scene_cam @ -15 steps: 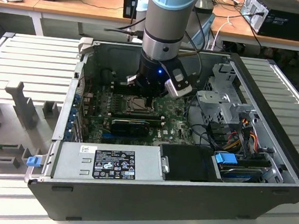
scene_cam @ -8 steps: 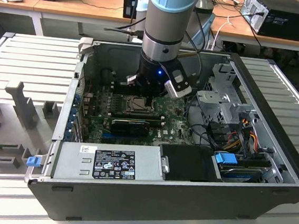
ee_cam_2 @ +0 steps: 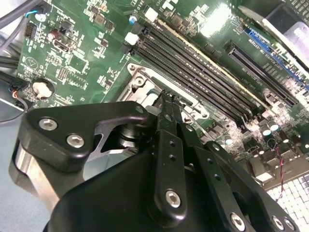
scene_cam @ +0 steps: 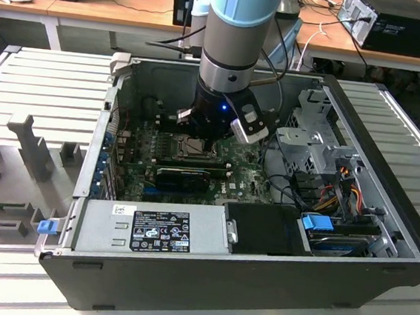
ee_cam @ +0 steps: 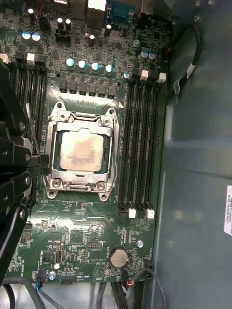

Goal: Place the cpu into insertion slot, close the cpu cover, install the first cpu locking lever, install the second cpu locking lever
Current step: 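Install the second cpu locking lever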

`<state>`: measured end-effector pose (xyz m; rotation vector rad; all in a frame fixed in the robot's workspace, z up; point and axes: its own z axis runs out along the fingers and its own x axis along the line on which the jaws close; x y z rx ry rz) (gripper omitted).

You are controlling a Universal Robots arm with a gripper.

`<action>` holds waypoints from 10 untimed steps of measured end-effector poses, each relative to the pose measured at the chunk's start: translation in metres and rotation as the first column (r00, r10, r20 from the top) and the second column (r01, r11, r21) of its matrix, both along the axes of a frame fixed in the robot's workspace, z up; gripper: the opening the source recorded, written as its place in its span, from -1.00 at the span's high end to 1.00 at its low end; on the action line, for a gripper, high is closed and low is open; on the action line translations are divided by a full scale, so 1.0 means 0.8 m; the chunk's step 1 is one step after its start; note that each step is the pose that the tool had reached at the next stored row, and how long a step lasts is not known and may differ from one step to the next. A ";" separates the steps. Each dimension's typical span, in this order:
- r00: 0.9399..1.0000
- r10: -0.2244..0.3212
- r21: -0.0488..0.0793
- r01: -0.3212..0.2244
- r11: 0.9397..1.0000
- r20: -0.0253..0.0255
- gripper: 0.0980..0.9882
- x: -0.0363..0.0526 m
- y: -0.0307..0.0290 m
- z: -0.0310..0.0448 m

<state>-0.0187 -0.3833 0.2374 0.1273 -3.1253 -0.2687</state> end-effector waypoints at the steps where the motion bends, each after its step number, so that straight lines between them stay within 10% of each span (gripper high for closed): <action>1: 1.000 0.000 0.000 0.000 1.000 0.000 0.98 0.000 -0.0004 -0.0002; 10: 1.000 0.000 0.000 0.000 1.000 0.000 0.98 -0.001 -0.0012 -0.0012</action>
